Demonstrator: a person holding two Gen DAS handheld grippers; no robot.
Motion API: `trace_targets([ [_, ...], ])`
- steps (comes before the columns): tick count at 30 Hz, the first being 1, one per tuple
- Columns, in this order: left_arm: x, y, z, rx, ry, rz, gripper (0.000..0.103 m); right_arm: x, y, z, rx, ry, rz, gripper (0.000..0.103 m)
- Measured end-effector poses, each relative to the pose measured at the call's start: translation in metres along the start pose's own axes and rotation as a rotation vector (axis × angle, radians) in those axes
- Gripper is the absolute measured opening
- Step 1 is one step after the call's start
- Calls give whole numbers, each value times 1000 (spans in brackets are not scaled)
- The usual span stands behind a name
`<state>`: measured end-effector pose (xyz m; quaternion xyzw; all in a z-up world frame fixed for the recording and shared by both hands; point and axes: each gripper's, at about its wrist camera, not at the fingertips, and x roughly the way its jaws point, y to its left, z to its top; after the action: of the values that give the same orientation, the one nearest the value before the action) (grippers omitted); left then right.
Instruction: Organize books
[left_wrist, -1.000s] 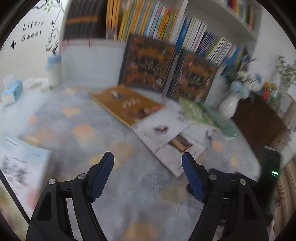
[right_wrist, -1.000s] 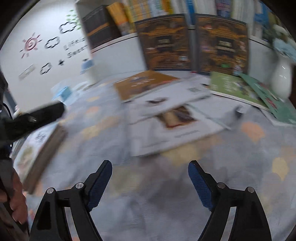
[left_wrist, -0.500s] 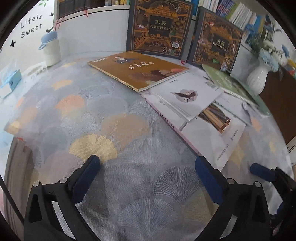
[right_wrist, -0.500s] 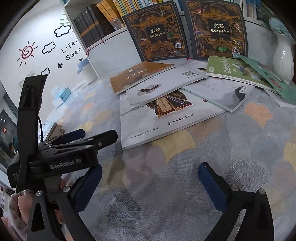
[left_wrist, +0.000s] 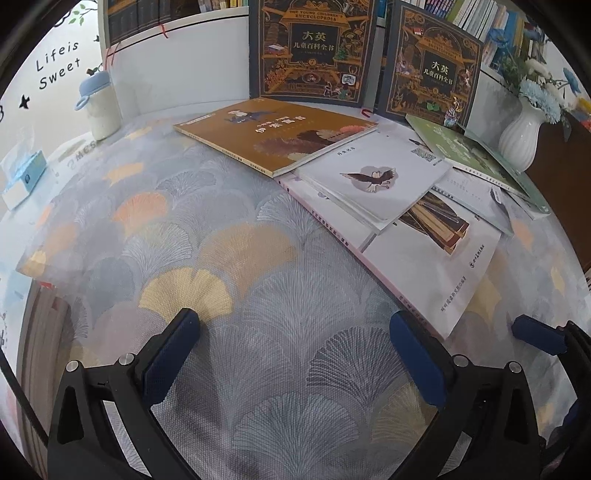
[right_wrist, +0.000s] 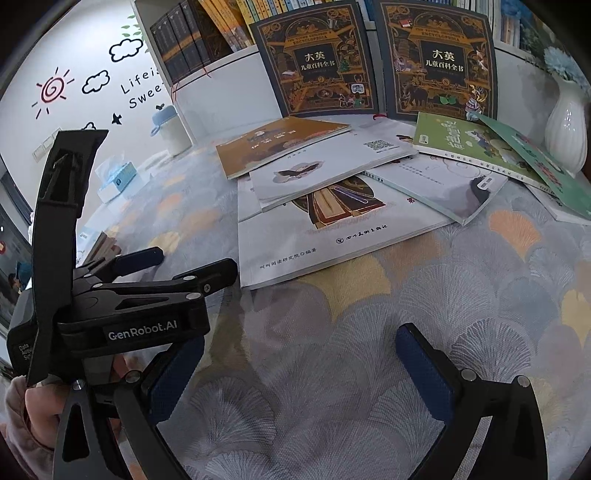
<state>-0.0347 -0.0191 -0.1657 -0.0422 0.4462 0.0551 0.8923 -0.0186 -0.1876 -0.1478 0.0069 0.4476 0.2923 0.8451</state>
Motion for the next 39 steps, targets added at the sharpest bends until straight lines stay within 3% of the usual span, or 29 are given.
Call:
trace_targets([
  [39, 2, 0, -2, 2, 1, 1, 103, -1, -1, 1, -5, 4, -6, 103],
])
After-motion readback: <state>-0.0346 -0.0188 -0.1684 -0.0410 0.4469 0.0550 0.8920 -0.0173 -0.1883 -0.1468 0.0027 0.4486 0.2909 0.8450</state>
